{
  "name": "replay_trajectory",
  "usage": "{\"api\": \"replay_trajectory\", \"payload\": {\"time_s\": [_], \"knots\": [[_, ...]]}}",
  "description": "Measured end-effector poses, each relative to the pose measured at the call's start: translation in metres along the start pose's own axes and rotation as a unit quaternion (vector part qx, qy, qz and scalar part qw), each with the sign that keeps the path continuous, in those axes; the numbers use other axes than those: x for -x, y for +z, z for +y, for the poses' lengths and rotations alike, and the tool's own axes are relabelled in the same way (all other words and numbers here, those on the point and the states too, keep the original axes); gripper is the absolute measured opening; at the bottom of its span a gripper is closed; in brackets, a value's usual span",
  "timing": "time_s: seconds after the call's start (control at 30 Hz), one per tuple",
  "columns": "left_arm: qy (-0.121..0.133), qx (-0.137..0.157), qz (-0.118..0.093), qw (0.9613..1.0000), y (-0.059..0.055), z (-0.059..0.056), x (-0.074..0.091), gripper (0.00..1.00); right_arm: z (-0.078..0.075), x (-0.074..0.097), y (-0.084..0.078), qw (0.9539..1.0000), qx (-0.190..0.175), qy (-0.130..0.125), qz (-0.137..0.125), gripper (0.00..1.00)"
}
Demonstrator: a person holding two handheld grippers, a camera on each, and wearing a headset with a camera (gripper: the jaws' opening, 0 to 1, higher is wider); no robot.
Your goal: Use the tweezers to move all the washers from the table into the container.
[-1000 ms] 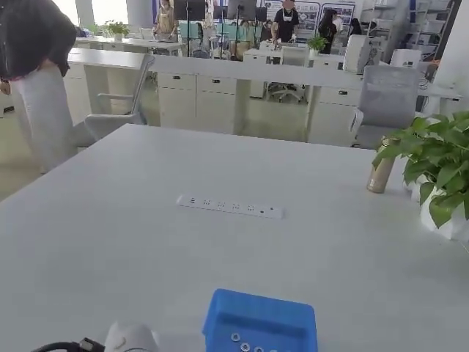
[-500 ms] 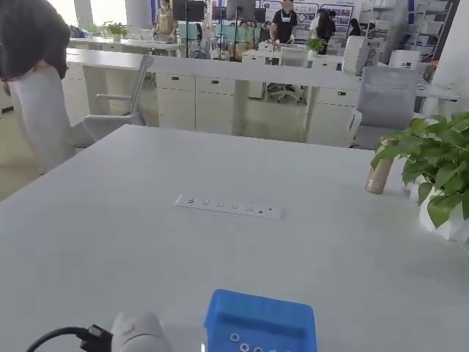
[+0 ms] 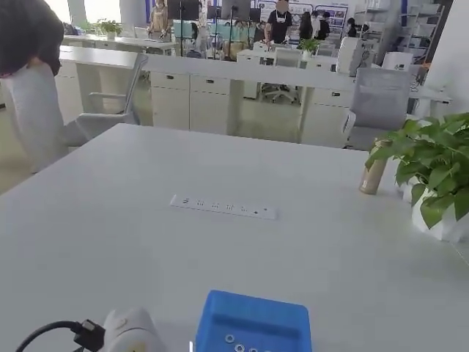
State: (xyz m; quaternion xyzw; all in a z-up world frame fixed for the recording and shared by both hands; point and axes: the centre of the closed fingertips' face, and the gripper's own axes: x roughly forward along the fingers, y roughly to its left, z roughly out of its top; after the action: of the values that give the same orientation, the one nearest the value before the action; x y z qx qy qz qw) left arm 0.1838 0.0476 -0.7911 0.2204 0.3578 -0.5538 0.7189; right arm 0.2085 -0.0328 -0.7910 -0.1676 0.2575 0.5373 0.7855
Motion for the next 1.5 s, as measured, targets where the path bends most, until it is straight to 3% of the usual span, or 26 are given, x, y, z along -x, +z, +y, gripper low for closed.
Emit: {"api": "replay_trajectory", "payload": {"time_s": [0.1, 0.17, 0.33, 0.4, 0.5, 0.67, 0.97, 1.3, 1.5], "knots": [[0.0, 0.001, 0.01, 1.0, -0.004, 0.001, -0.001, 0.0, -0.012, 0.012, 0.003, 0.9988, 0.003, -0.048, -0.009, 0.38], [0.0, 0.003, 0.012, 0.9999, -0.005, 0.0, -0.001, 0.0, -0.015, 0.022, 0.009, 0.9974, -0.006, -0.069, -0.019, 0.44], [-0.004, 0.003, 0.016, 0.9999, -0.006, 0.0, -0.004, 0.0, -0.026, 0.04, 0.017, 0.9928, -0.028, -0.106, -0.048, 0.49], [-0.005, 0.001, 0.025, 0.9997, -0.008, 0.0, -0.005, 0.0, -0.032, 0.043, 0.015, 0.9915, -0.036, -0.114, -0.051, 0.49], [-0.002, -0.009, 0.037, 0.9993, -0.008, 0.001, -0.006, 0.0, -0.043, 0.043, 0.0, 0.9889, -0.045, -0.139, -0.029, 0.47], [-0.005, -0.004, 0.045, 0.999, -0.009, 0.002, -0.007, 0.0, -0.042, 0.043, 0.001, 0.9869, -0.068, -0.141, -0.04, 0.48], [-0.015, 0.0, 0.075, 0.9971, -0.021, 0.003, -0.014, 0.0, -0.045, 0.043, 0.003, 0.985, -0.073, -0.149, -0.048, 0.48], [-0.018, 0.005, 0.09, 0.9958, -0.03, 0.004, -0.018, 0.0, -0.048, 0.045, 0.001, 0.9822, -0.096, -0.15, -0.06, 0.47], [-0.019, 0.013, 0.095, 0.9952, -0.034, 0.005, -0.019, 0.0, -0.046, 0.038, -0.003, 0.9831, -0.106, -0.137, -0.058, 0.47]]}}
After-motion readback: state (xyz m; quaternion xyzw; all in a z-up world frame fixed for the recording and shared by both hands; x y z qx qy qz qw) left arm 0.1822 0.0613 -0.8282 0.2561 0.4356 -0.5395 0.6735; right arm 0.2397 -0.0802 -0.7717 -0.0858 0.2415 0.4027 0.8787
